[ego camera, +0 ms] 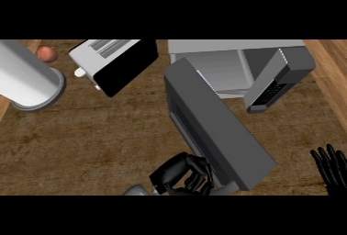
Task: Pick up the milk, place it into the microwave and close the microwave
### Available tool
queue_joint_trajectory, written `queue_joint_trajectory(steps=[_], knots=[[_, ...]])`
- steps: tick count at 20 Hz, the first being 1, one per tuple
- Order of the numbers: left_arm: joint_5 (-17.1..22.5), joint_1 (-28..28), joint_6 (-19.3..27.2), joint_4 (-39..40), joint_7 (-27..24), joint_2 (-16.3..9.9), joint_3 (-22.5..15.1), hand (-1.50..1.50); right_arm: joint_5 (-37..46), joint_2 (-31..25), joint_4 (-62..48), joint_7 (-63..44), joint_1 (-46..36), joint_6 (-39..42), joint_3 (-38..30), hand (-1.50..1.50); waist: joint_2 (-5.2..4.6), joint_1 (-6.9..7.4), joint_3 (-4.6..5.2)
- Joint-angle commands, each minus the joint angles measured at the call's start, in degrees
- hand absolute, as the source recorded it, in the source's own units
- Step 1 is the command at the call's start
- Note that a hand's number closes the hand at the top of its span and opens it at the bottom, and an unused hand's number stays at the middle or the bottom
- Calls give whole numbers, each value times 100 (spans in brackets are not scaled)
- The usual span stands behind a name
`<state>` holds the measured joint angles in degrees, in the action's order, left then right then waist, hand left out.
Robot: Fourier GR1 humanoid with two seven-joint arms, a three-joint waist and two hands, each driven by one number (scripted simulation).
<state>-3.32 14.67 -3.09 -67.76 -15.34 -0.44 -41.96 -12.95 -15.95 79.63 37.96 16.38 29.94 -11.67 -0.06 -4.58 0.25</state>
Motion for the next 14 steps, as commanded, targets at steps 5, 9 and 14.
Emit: queue_joint_trajectory(steps=[5, 9, 14], knots=[[896, 910, 1613, 344, 238, 39, -1259, 150, -646, -109, 1245, -450, 157, 617, 438, -150, -55, -241, 6], [1338, 1390, 2121, 332, 399, 37, -1425, 150, -950, -454, 1743, -817, 219, 764, 414, -150, -67, -413, 8], [1733, 1878, 2830, 480, 372, 38, -1370, 150, -1174, -455, 2272, -1355, 230, 661, 693, -150, -101, -544, 21]])
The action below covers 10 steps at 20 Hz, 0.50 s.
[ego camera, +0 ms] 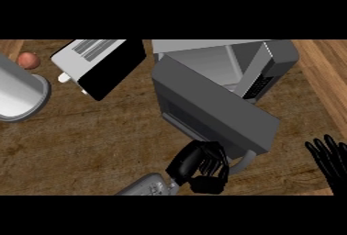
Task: Pick up the milk, place it into the microwave and close the microwave
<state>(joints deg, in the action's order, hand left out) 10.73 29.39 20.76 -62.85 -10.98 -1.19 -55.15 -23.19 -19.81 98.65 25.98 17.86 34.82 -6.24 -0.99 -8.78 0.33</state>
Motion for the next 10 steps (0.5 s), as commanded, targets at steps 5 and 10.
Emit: queue_joint_trajectory(steps=[5, 10], knots=[[907, 733, 992, 133, -271, 116, 63, 150, -405, -121, 653, -379, 66, 100, 133, -150, -59, -263, 9], [1281, 1322, 1317, 500, -263, 117, 206, 150, -529, -187, 962, -695, 0, -40, 199, -150, -103, -364, 8]])
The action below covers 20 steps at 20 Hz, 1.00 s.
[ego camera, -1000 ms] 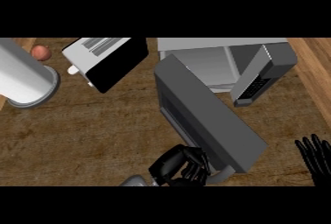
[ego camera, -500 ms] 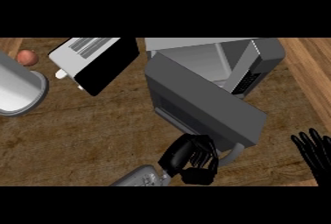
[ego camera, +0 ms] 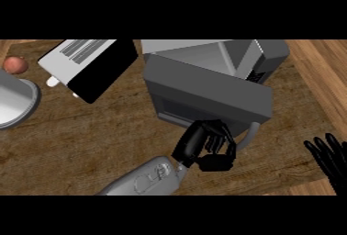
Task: Pick up the milk, place it into the microwave and close the microwave
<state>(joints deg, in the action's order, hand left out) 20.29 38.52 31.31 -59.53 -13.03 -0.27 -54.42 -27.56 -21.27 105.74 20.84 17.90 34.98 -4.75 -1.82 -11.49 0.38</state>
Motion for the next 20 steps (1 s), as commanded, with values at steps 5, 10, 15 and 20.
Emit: queue_joint_trajectory(steps=[5, 10, 15, 20], knots=[[716, 1029, 408, 507, -105, 27, 319, 150, -368, -33, 417, -444, -19, -198, 90, -150, -64, -138, -5], [1171, 1307, 394, 975, -235, 27, 553, 150, -510, -192, 571, -614, 90, -190, 15, -150, -117, -293, -10], [1552, 1586, 306, 1381, -446, 27, 799, 150, -788, -312, 703, -767, -22, -288, -141, -150, -169, -328, -8], [1941, 1749, 167, 1638, -680, 27, 963, 150, -916, -384, 819, -868, -58, -338, -202, -150, -212, -426, -12]])
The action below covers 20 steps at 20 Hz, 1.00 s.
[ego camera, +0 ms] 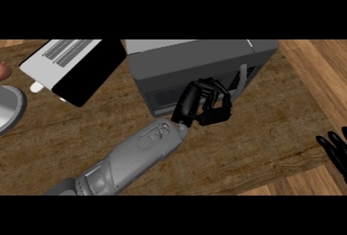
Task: Pick up the milk, place it into the microwave and close the microwave
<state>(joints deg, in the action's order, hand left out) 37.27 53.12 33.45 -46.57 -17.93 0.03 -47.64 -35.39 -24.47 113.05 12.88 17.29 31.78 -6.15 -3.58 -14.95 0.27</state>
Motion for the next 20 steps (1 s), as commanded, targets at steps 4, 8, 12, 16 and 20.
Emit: queue_joint_trajectory(steps=[4, 8, 12, 16, 20], knots=[[532, 367, -219, 379, -288, -2, 340, 150, -220, -117, 171, -170, -138, -54, -40, -150, -70, -64, 0], [820, 235, -132, 444, -388, -2, 410, 150, -394, -155, 234, -221, -84, -63, -102, -150, -72, -154, -2], [971, 251, -55, 595, -482, -2, 493, 150, -502, -186, 270, -217, -146, -42, -144, -150, -106, -137, -12], [1035, 200, 145, 532, -844, -2, 426, 150, -604, -292, 273, -263, -225, 95, -106, -150, -120, -104, -13], [1141, 266, 90, 636, -999, -2, 439, 150, -750, -350, 318, -314, -193, 140, -113, -150, -130, -87, -13]])
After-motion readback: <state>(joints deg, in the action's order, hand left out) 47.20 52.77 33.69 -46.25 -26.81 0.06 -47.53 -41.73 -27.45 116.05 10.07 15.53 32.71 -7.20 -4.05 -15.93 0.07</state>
